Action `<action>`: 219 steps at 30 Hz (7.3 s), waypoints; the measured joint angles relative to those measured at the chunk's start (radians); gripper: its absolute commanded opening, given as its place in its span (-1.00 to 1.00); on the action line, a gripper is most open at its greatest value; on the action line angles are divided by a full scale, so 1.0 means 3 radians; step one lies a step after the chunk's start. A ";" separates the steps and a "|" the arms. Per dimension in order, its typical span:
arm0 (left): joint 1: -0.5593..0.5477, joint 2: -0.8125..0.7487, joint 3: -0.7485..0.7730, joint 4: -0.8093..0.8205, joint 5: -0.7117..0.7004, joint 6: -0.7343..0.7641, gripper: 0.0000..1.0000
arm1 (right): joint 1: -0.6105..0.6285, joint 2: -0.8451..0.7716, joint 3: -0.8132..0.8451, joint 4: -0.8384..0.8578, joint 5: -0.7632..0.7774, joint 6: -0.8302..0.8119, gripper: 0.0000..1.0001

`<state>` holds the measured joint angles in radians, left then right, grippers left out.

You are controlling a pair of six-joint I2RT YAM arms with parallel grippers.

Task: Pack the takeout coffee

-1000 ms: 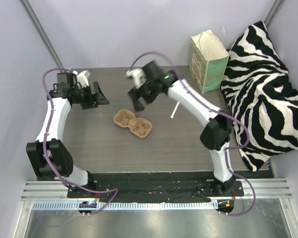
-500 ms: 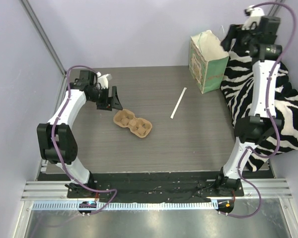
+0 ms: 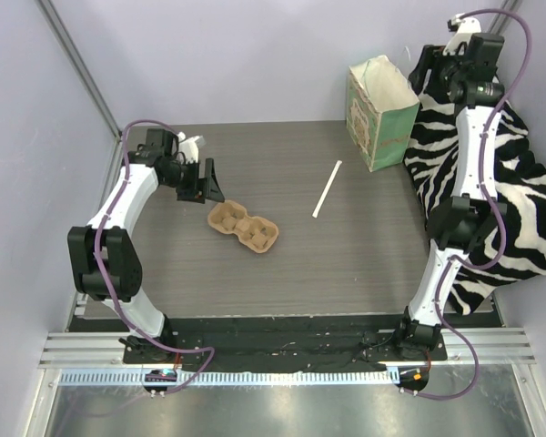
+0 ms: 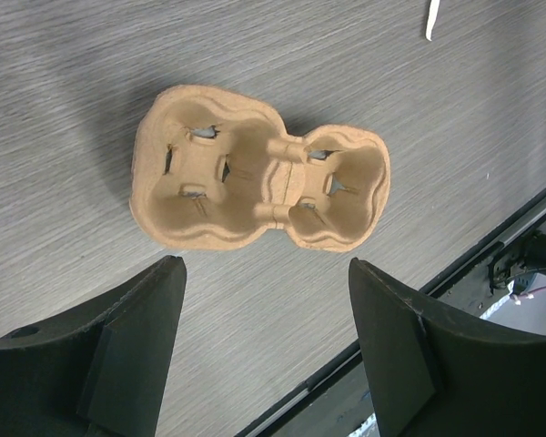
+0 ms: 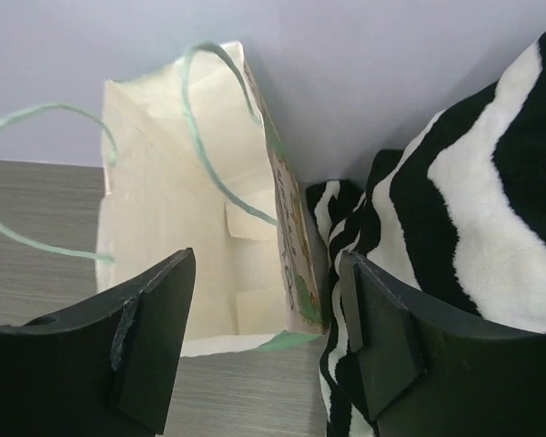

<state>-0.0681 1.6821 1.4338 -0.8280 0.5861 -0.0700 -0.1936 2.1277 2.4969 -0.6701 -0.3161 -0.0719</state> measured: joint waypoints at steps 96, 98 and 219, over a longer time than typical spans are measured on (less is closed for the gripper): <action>-0.0838 -0.0313 0.1651 0.0235 0.0108 -0.0690 0.60 | 0.2149 -0.2721 -0.3262 0.0924 0.0720 0.1726 0.11; -0.0940 -0.0210 0.1705 0.0197 0.0038 -0.0637 0.56 | 0.2149 -0.2617 -0.3244 0.0896 0.0704 0.1703 0.04; 0.0231 -0.0289 0.1008 0.0678 0.0914 -0.1077 0.99 | 0.1387 -0.1897 -0.2166 0.0816 -0.0699 0.0192 0.67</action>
<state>0.0013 1.5955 1.7363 -0.6247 0.8604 -0.3931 0.2226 1.5585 1.8473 -0.4252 -0.5259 -0.0143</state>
